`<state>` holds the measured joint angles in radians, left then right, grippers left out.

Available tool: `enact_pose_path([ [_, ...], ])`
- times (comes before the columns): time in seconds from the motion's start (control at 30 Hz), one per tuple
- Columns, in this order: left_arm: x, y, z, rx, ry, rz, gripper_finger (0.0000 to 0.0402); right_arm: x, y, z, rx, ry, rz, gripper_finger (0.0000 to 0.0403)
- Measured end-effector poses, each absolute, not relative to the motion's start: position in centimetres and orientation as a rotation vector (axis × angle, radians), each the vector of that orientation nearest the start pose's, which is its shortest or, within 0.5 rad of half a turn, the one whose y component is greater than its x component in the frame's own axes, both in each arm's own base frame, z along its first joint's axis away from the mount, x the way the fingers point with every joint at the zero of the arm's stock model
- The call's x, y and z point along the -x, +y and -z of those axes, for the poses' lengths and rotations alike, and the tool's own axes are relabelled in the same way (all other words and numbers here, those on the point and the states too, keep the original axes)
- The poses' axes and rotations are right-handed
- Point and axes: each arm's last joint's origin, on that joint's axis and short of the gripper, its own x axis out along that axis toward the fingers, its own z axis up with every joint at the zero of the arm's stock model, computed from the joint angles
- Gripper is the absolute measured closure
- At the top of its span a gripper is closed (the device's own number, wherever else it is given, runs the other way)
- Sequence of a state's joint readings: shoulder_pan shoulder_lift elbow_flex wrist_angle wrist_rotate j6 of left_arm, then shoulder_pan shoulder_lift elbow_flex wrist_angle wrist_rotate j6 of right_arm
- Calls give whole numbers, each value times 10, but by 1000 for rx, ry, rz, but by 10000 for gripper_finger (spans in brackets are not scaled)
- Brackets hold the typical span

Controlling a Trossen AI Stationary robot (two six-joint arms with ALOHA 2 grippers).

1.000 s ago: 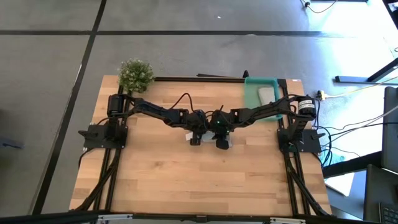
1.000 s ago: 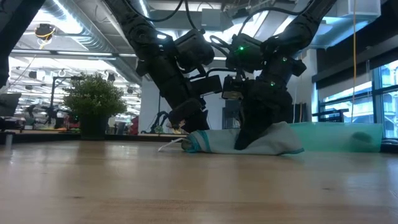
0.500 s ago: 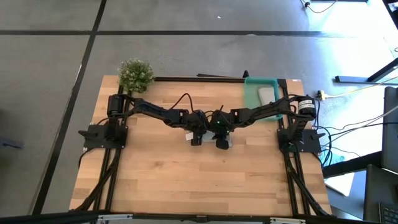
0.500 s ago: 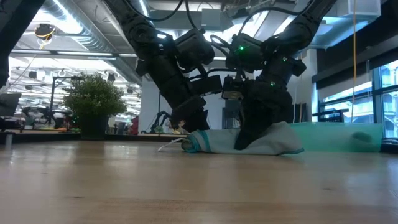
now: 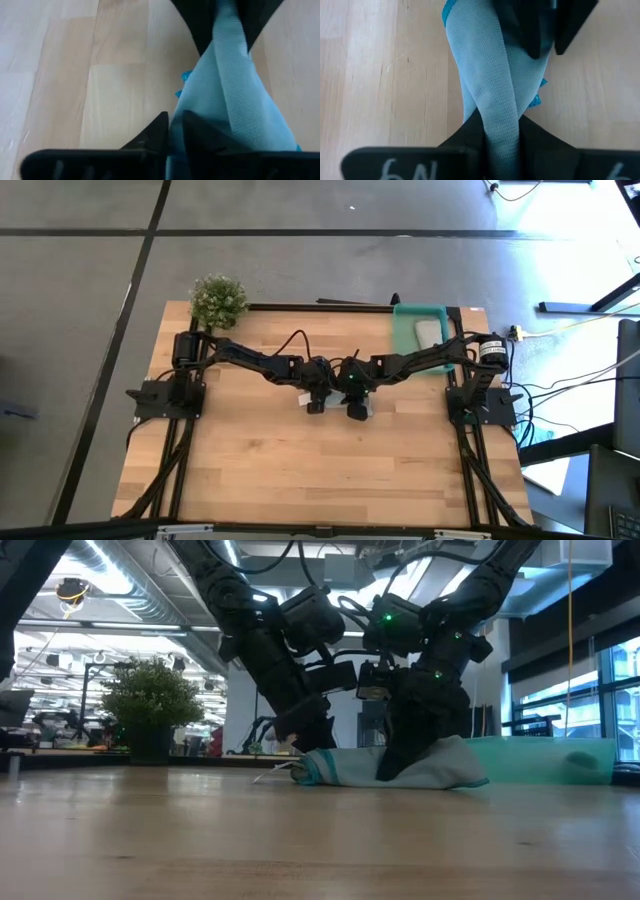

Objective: Roll microfiber towels into tight, uniform cylinder then place into a basket
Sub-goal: Put the blue towel into the green bin

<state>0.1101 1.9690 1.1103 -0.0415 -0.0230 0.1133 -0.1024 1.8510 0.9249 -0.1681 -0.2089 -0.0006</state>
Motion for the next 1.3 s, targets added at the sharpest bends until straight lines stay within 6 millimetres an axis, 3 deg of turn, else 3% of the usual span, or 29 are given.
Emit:
enact_pose_path([
  [0.23, -382, 45, -134, -90, 910, -91, 328, -332, -28, -112, -171, 1078, -99, 345],
  [0.47, -367, 49, -177, -124, 875, -110, 328, -332, -28, -111, -170, 1078, -99, 345],
  [0.8, -322, 42, -227, -65, 985, -121, 327, -330, -40, -115, -227, 1065, -69, 345],
  [1.07, -285, 38, -275, -45, 910, -173, 327, -317, -51, -135, -225, 1088, 106, 345],
  [1.3, -266, 36, -299, -46, 825, -182, 327, -302, -67, -171, -332, 1011, 251, 345],
])
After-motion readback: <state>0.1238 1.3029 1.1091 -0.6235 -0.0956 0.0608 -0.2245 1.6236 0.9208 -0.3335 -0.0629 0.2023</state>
